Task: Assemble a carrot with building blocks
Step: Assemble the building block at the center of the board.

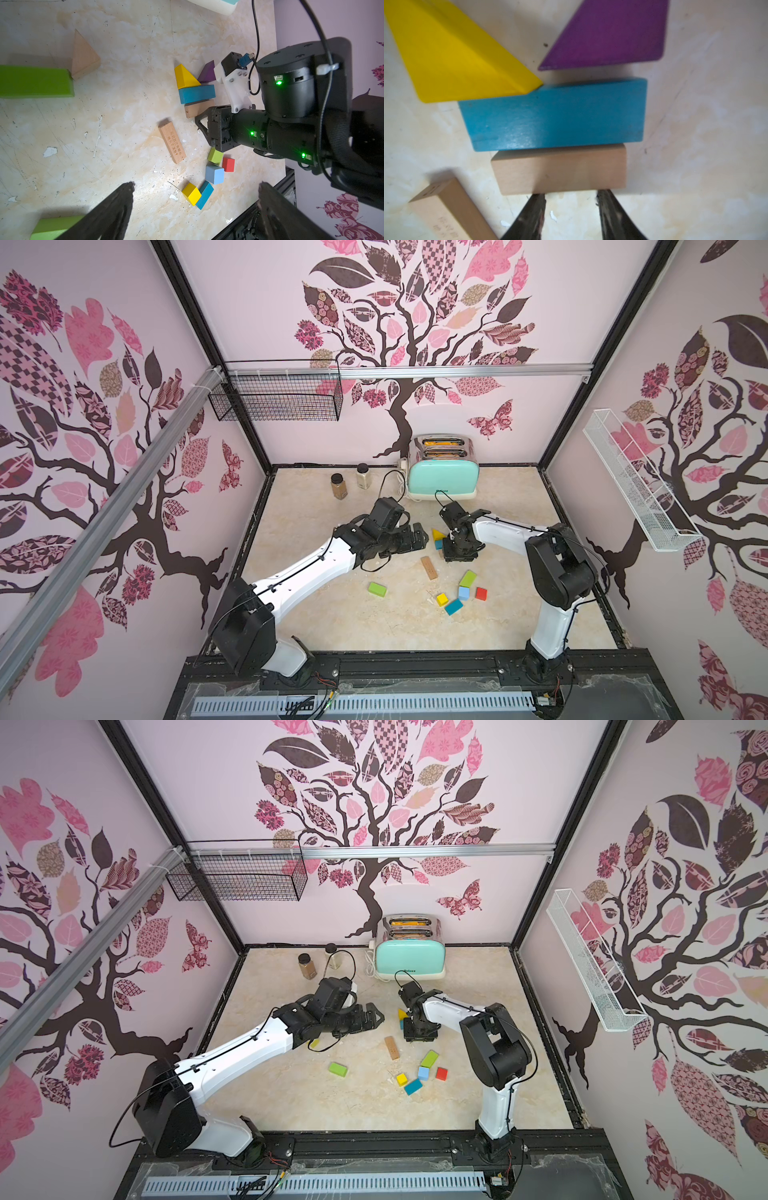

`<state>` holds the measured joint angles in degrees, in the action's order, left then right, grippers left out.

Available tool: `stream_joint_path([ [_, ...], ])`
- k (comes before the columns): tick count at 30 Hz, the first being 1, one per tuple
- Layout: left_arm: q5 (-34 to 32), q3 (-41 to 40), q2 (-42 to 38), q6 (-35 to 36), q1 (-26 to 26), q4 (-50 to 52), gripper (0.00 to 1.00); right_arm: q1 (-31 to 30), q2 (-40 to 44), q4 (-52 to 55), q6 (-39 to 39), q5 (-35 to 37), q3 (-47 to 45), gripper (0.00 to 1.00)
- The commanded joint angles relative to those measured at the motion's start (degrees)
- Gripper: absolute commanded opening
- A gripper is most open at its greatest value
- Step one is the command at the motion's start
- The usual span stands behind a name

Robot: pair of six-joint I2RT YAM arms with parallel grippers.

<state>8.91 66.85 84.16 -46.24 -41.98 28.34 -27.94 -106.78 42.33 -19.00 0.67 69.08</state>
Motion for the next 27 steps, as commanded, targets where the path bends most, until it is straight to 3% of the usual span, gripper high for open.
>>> stream_joint_path([
  [1, -0.4, -0.4, -1.2, 0.9, 0.2, -1.1, 0.98, -0.5, 2.7, 1.0, -0.6, -1.5, 0.0, 0.5],
  [9, -1.3, -0.6, -3.2, 1.0, 0.2, -0.4, 0.98, -3.7, 8.5, 3.7, 0.2, -4.5, 0.3, 0.57],
  [18, -5.7, -2.8, -10.5, -0.4, 0.6, 1.2, 0.98, -9.0, 1.9, 3.1, 4.5, -7.4, 4.1, 0.7],
  [27, -6.4, -4.9, -14.3, -1.2, 0.9, 2.2, 0.98, -10.5, -3.0, 2.9, 4.5, -3.8, 6.6, 0.68],
])
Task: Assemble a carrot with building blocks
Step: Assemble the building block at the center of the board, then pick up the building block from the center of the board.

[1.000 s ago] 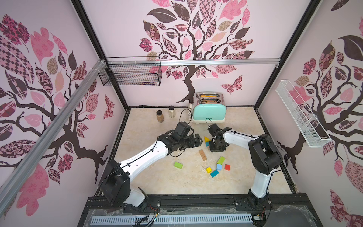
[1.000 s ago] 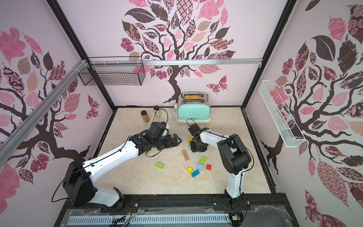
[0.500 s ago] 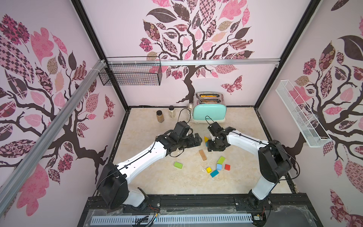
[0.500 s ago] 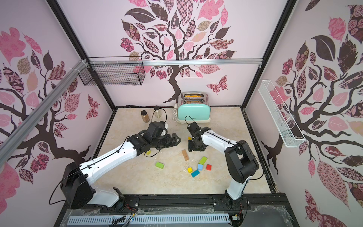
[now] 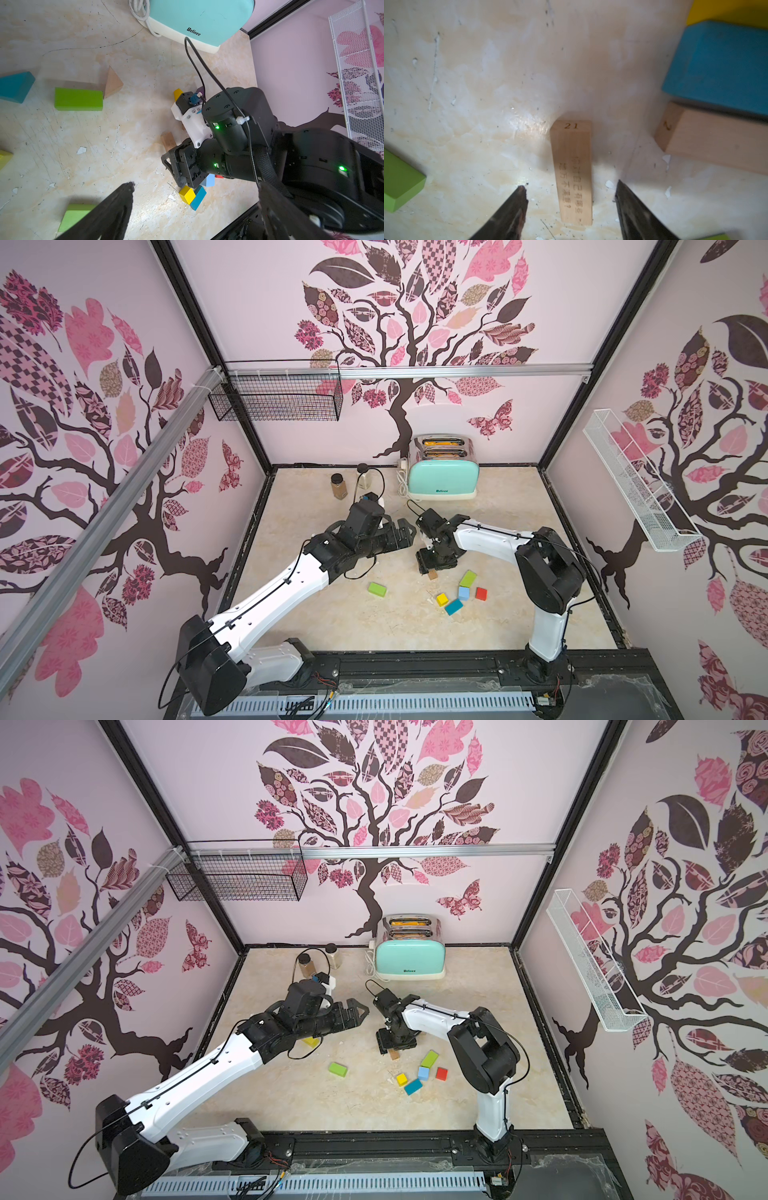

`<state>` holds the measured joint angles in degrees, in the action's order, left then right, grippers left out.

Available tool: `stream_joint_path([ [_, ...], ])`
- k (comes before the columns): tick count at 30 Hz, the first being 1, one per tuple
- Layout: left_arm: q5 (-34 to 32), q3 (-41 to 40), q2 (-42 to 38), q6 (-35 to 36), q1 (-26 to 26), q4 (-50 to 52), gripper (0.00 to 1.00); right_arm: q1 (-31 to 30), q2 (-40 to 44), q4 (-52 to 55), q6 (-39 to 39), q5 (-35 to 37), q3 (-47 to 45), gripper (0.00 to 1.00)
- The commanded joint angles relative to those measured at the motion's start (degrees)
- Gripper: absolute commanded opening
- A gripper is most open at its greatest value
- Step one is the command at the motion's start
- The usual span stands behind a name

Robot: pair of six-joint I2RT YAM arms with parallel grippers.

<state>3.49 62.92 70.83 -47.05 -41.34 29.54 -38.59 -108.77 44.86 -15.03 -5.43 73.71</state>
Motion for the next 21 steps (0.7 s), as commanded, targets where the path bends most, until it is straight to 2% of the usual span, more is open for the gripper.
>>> stream_joint_path([
  [1, -0.9, -1.2, -1.3, -0.5, 0.3, 1.0, 0.98, 0.1, -1.5, 0.4, 0.6, 2.3, 2.3, 0.66],
  [9, -0.8, -2.4, -2.0, -0.5, 0.7, 1.2, 0.98, -0.7, -2.9, 0.2, -0.7, 2.0, 2.3, 0.39],
  [14, -0.4, -2.0, -1.7, 0.4, 0.7, 0.9, 0.98, -0.7, 0.4, 1.3, -3.4, 3.0, 1.0, 0.32],
  [17, 0.0, -1.4, -1.1, 1.1, 0.7, 0.8, 0.98, -0.8, 3.1, 3.0, -5.9, 4.1, 1.0, 0.31],
  [21, 1.1, -0.3, -0.6, 2.6, 0.7, 0.7, 0.98, -0.3, 7.6, 6.9, -12.1, 7.1, 1.3, 0.25],
])
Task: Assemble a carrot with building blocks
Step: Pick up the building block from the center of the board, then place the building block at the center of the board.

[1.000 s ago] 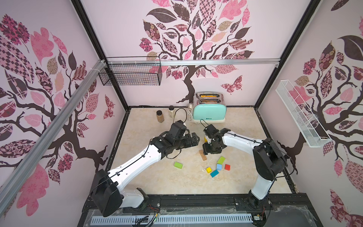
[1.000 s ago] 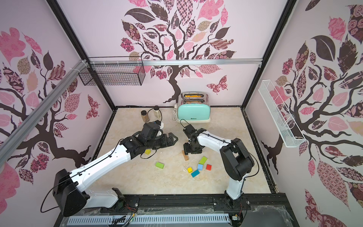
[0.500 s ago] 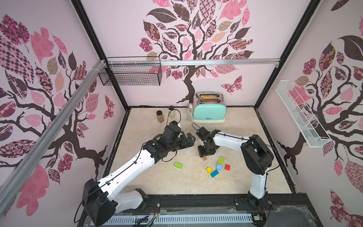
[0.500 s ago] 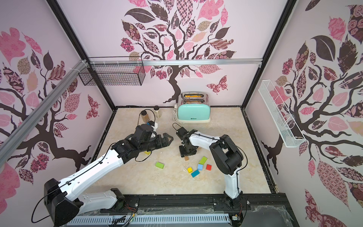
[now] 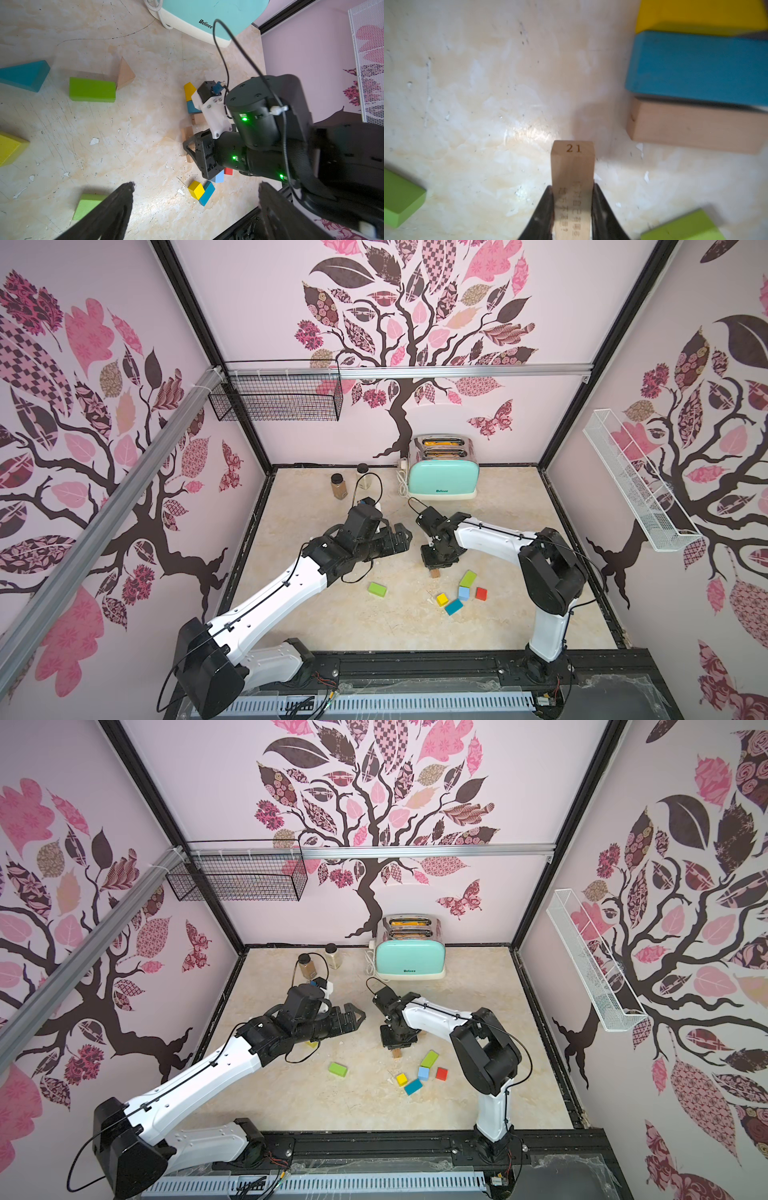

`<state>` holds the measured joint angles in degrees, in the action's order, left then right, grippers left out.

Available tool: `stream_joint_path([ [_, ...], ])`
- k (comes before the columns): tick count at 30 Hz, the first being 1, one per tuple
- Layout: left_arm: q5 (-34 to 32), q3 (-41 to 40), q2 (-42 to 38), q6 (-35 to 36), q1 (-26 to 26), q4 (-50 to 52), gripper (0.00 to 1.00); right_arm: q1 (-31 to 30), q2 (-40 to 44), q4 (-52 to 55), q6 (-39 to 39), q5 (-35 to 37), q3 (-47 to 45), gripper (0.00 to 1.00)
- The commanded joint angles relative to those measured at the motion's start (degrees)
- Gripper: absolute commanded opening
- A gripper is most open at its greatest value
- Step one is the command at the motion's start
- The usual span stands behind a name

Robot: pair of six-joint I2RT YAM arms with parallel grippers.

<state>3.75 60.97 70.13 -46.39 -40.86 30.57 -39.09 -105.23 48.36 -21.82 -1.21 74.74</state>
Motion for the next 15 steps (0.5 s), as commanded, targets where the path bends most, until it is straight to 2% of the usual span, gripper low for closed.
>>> stream_joint_path([
  [1, 0.9, 2.0, 0.2, 2.4, 0.3, -0.2, 0.98, 0.3, 5.2, 3.6, -6.7, 2.7, 0.0, 0.26],
  [6, 2.3, 2.4, 0.4, 3.4, 0.2, -0.4, 0.98, 1.1, 7.8, 4.1, -14.1, 1.4, -1.5, 0.26],
  [12, 4.7, 2.3, 0.8, 4.1, 0.3, -1.2, 0.98, 6.8, 9.7, -4.2, -26.2, -7.0, -8.9, 0.24],
  [15, 5.2, 2.7, 1.1, 4.7, 0.3, -1.2, 0.98, 7.8, 9.4, -5.8, -29.7, -5.7, -10.2, 0.23],
])
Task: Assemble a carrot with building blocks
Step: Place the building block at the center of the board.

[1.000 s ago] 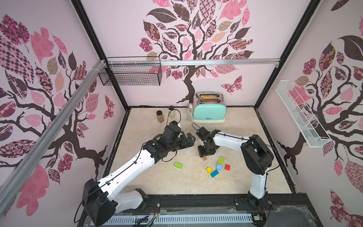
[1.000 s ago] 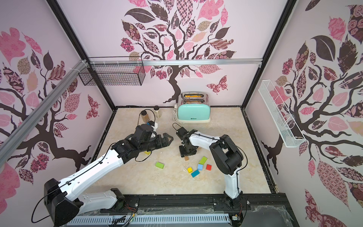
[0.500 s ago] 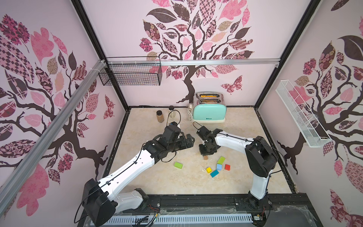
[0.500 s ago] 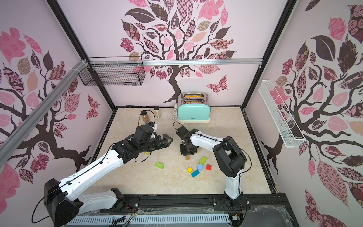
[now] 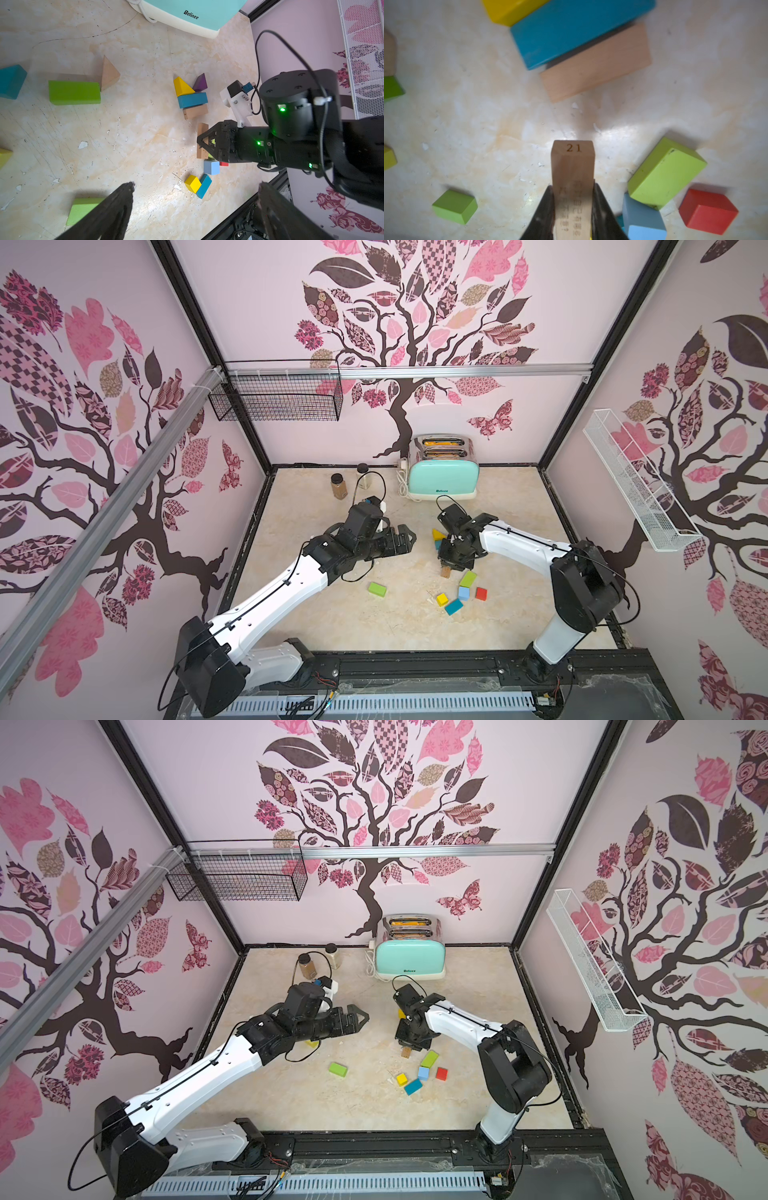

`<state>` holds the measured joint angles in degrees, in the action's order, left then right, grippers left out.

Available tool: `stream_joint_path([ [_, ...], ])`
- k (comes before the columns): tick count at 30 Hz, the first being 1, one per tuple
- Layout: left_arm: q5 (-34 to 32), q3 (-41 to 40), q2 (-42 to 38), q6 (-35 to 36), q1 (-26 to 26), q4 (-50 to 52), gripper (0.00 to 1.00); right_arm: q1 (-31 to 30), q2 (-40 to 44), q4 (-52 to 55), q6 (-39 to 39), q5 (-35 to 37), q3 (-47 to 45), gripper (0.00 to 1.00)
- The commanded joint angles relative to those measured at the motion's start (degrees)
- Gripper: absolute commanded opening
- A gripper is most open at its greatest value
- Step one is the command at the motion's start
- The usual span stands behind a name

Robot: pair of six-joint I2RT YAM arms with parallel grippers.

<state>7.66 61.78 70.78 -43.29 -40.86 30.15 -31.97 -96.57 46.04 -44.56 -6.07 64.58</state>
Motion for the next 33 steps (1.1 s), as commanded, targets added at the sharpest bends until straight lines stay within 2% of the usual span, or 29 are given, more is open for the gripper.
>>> stream_joint_path([
  [1, 1.4, 2.1, 0.6, 1.8, 0.3, -0.6, 0.98, 0.6, 0.8, -3.7, -7.8, 0.2, 0.0, 0.23],
  [9, 2.0, 3.9, 1.7, 4.0, 0.3, 0.4, 0.98, 1.1, -2.3, -3.1, -14.5, 2.0, 2.0, 0.23],
  [19, 4.0, 5.1, 3.6, 5.0, 0.3, -0.3, 0.98, 2.3, 2.5, -2.9, -21.8, 3.2, -2.5, 0.25],
  [24, 4.9, 5.7, 4.8, 5.1, 0.3, -0.8, 0.98, 2.6, 2.4, -5.1, -23.3, 3.0, -4.5, 0.32],
  [33, 5.5, 6.9, 6.3, 5.7, 0.3, -0.6, 0.98, 3.8, 1.5, -8.1, -25.1, 3.3, -6.1, 0.33],
])
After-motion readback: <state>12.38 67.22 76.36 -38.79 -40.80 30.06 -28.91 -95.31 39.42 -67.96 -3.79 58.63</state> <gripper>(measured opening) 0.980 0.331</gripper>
